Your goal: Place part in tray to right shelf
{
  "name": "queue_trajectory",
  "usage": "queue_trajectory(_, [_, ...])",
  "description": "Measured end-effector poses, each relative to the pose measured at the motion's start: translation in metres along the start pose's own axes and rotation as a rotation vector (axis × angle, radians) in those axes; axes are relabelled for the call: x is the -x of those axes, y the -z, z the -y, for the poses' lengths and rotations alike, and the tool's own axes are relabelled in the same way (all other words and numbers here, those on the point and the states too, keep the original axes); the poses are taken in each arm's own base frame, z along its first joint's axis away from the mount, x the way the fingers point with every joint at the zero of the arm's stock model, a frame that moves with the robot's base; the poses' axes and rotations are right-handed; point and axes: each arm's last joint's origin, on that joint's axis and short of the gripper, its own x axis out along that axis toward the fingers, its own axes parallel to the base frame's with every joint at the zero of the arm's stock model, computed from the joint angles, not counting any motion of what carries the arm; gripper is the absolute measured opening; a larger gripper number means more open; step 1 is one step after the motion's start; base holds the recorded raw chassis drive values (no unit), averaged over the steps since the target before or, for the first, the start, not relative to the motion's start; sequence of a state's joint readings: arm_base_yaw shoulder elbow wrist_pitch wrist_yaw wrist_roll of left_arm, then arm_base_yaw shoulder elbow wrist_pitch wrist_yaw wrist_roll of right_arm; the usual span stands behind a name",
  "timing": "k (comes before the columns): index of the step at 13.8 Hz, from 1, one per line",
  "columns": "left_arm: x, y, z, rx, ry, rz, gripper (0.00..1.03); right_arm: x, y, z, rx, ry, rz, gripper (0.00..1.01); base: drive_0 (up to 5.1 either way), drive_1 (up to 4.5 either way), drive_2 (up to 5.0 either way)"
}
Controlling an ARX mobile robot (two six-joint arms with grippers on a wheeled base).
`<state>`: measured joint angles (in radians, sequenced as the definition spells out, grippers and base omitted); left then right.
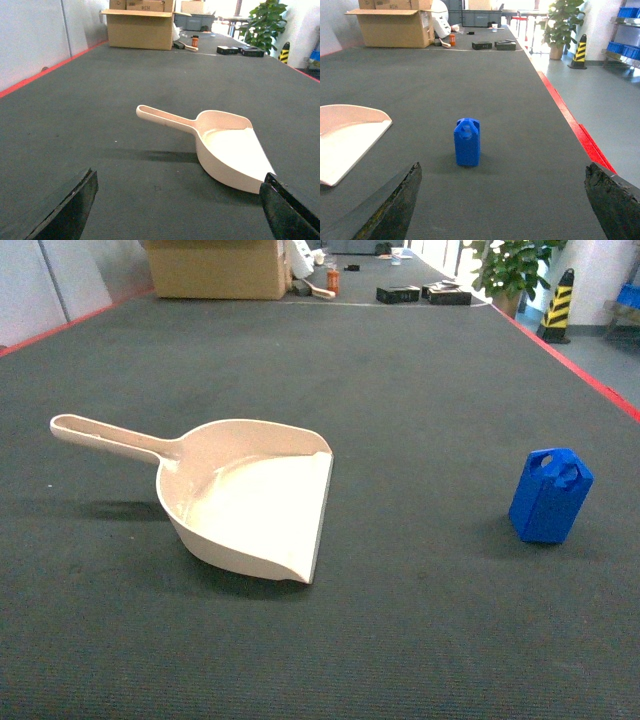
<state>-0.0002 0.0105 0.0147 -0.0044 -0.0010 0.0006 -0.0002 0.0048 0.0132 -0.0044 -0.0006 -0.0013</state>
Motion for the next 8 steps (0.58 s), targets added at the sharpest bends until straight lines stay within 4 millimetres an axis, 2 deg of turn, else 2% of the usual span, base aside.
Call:
queue_trajectory(3, [0.000, 0.000, 0.000, 0.000, 0.000, 0.000, 0.98, 0.000, 0.000, 0.000, 0.000, 0.000, 0.000, 0.98, 0.0, 0.00, 0.0])
queue_trajectory(4, [0.000, 0.003, 0.000, 0.009, -0.014, -0.087, 0.98, 0.000, 0.000, 0.000, 0.000, 0.000, 0.000, 0.98, 0.0, 0.00, 0.0])
queue_trajectory(6, [-0.013, 0.004, -0.003, 0.109, -0.019, -0.206, 0.98, 0.000, 0.000, 0.000, 0.000, 0.000, 0.000, 0.98, 0.0, 0.00, 0.0])
queue_trajectory(8, [-0.037, -0.005, -0.010, 0.262, -0.023, -0.206, 0.98, 0.000, 0.000, 0.000, 0.000, 0.000, 0.000, 0.98, 0.0, 0.00, 0.0])
